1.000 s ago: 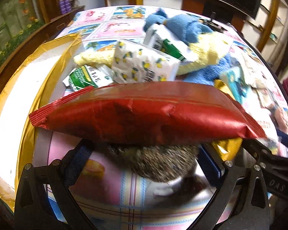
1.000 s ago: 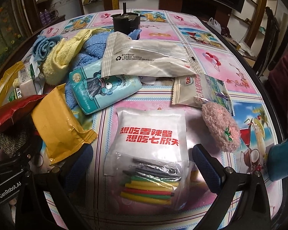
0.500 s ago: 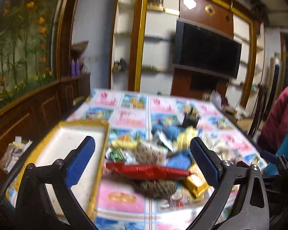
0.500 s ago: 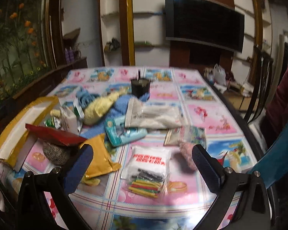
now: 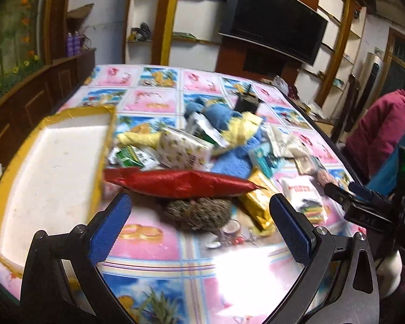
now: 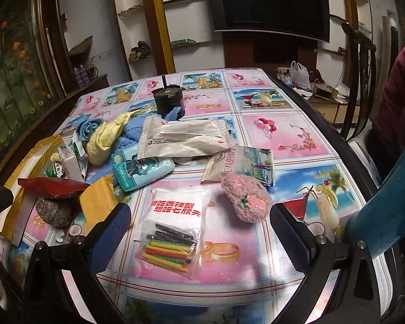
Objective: Organize soft objects
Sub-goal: 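Grasp the yellow packet with the left gripper, then carry the yellow packet to the tray with left gripper while right grasps the white bag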
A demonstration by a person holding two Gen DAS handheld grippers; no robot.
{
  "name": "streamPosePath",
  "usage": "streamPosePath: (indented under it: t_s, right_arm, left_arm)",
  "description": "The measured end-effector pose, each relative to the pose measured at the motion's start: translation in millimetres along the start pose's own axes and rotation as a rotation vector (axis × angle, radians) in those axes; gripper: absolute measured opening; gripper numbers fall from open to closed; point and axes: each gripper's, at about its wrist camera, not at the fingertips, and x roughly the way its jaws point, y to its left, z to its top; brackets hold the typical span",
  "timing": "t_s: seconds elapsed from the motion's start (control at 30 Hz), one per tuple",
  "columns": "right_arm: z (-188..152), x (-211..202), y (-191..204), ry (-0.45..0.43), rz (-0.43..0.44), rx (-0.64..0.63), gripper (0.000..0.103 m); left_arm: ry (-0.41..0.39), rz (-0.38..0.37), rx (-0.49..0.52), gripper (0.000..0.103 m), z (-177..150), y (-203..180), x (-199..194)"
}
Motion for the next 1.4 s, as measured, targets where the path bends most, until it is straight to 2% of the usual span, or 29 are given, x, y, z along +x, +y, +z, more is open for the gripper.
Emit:
streamPosePath:
  t_s: [0.17,0.27,0.37,0.5,0.63,0.7,0.73,0.77,0.87,0.93,1.13,1.33,1.4]
  right_arm:
    - [0,-2,-17,-0.005,0.033,0.066,0.102]
    - [1,2,-25,0.014,0.065,0.116,0.102]
    - [1,3,-30,0.016,0.083,0.146,0.102]
    - [0,1,-29,0.013,0.097,0.144,0.102]
    - [0,2,-30,0.015,0.107,0.142,0.102]
    - [-1,2,-30,0.014,0.111,0.144,0.102]
    - [0,1,-31,0.012,0.110,0.145,0.102]
    - [0,1,-31,0.011,0.110,0.146,0.102]
    - [-1,0,-32,0.007,0.111,0.149,0.102]
    - [0,1,-32,0.013,0.112,0.150,0.102]
    - [0,4,-30,0.030,0.115,0.147,0.102]
    - [0,7,-15,0.064,0.100,0.070,0.102]
    - [0,8,-6,0.095,0.118,0.040,0.102]
  left_arm:
    - [0.044,-0.182,0.099,0.101,-10,-38,2]
    - [0.071,-0.223,0.197,0.095,-12,-67,13]
    - [0.067,-0.162,0.282,0.095,-6,-88,33]
    - [0.092,-0.136,0.297,0.095,11,-92,64]
    - [0.101,-0.074,0.338,0.095,14,-99,88]
    - [0.159,-0.067,0.360,0.095,7,-103,102]
    - [0.199,-0.081,0.357,0.093,3,-102,107]
    - [0.219,-0.094,0.346,0.077,-1,-101,110]
    - [0.225,-0.133,0.319,0.070,-6,-93,100]
    - [0.232,-0.174,0.272,0.070,-7,-86,92]
    - [0.210,-0.223,0.181,0.070,-12,-67,64]
    - [0.163,-0.239,0.147,0.070,-16,-57,36]
    - [0.159,-0.238,0.139,0.070,-19,-52,29]
